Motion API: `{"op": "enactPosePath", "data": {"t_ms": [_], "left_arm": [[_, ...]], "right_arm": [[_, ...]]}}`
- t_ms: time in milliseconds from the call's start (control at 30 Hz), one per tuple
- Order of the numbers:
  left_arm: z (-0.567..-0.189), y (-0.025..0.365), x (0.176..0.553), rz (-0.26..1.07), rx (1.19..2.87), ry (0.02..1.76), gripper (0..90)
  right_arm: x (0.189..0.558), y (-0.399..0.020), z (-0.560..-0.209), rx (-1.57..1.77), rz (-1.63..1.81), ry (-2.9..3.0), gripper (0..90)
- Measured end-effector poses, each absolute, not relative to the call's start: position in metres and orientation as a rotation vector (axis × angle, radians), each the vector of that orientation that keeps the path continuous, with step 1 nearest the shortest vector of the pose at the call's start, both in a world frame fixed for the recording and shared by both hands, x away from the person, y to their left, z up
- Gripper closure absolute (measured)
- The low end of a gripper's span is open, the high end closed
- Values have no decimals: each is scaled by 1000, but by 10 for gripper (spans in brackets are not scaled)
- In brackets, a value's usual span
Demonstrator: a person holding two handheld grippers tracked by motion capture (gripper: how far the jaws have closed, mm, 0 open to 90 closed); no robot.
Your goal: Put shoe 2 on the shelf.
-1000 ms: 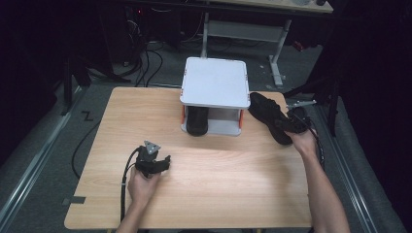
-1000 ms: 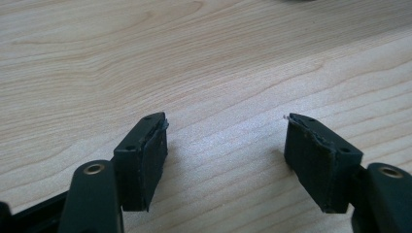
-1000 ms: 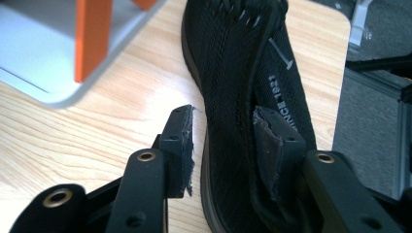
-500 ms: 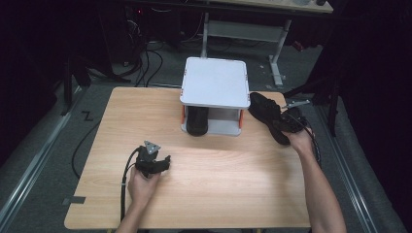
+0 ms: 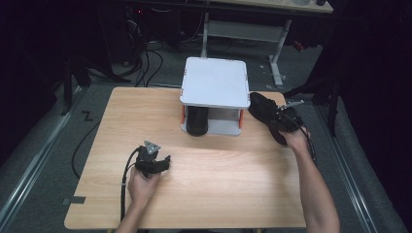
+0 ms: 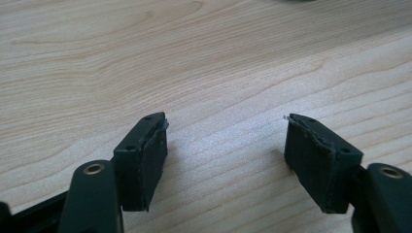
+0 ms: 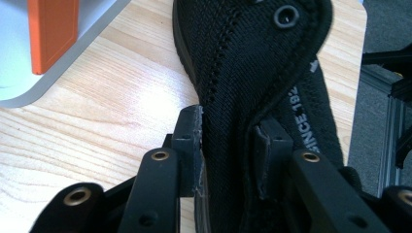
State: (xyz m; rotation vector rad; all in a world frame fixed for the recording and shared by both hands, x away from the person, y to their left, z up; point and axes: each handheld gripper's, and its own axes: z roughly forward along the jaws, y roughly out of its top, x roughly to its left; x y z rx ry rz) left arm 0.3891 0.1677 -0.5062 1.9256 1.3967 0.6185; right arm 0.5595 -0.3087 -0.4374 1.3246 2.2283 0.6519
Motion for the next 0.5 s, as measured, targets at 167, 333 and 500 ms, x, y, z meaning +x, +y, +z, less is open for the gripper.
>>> {"op": "enactPosePath", "data": {"t_ms": [167,333,500], "left_arm": [[-506,168,389,618,1926,1397,324],[-506,168,389,618,1925,1397,324],[-506,168,389,619,1926,1397,324]], "right_arm": [[562,-305,-442,1325,628,2232,704],[561,-305,-442,1301,639,2245,770],[560,-303,-442,1258,614,2247,810]]}}
